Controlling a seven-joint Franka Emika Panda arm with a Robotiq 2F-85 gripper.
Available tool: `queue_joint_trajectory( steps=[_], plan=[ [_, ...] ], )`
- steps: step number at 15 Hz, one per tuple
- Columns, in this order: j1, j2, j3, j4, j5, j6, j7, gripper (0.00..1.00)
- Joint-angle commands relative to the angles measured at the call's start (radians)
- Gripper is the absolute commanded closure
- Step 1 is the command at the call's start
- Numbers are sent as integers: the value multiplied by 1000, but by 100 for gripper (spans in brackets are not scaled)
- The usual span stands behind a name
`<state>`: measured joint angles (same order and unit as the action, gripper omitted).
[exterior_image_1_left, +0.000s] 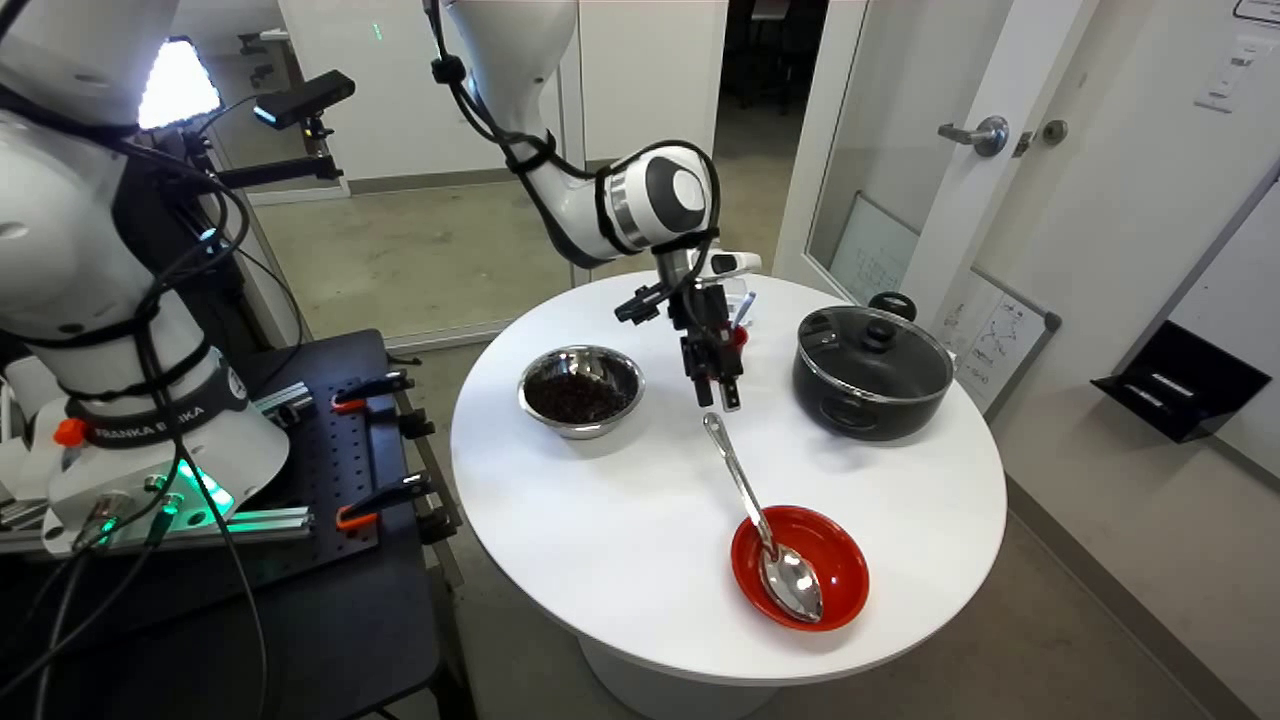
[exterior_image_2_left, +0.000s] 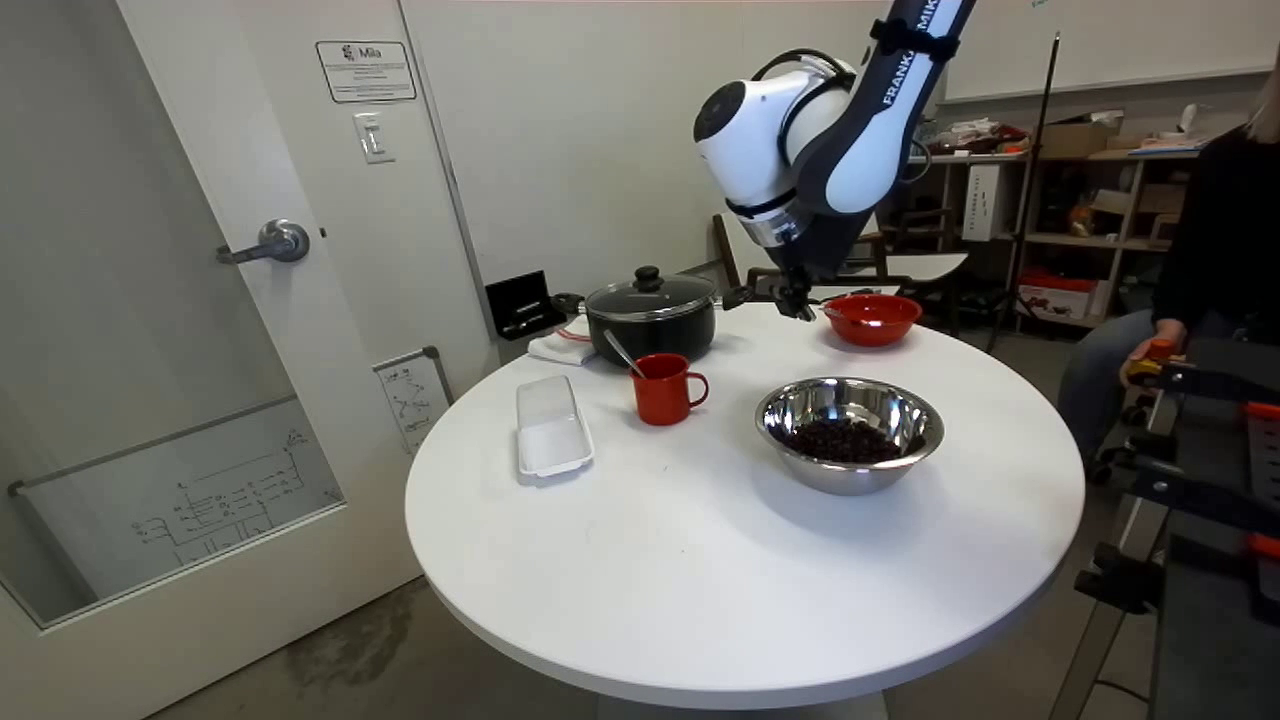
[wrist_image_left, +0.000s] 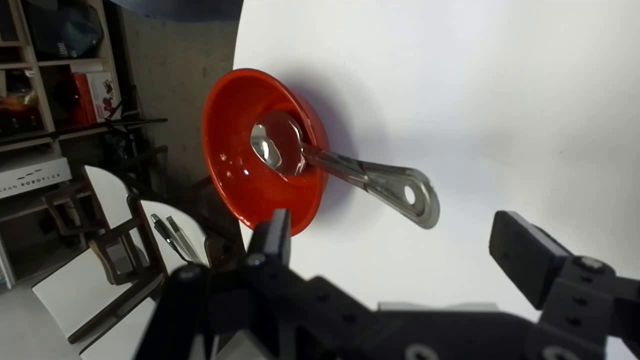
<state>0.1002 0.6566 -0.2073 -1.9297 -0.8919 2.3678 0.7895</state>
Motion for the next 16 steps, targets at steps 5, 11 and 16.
queue_joint_trajectory(
  steps=[5,11,16],
  plan=[
    [11,27,-2,19,-21,-28,47,0],
    [14,48,2,15,-20,-42,68,0],
    [28,61,3,13,-54,-21,67,0]
  ],
)
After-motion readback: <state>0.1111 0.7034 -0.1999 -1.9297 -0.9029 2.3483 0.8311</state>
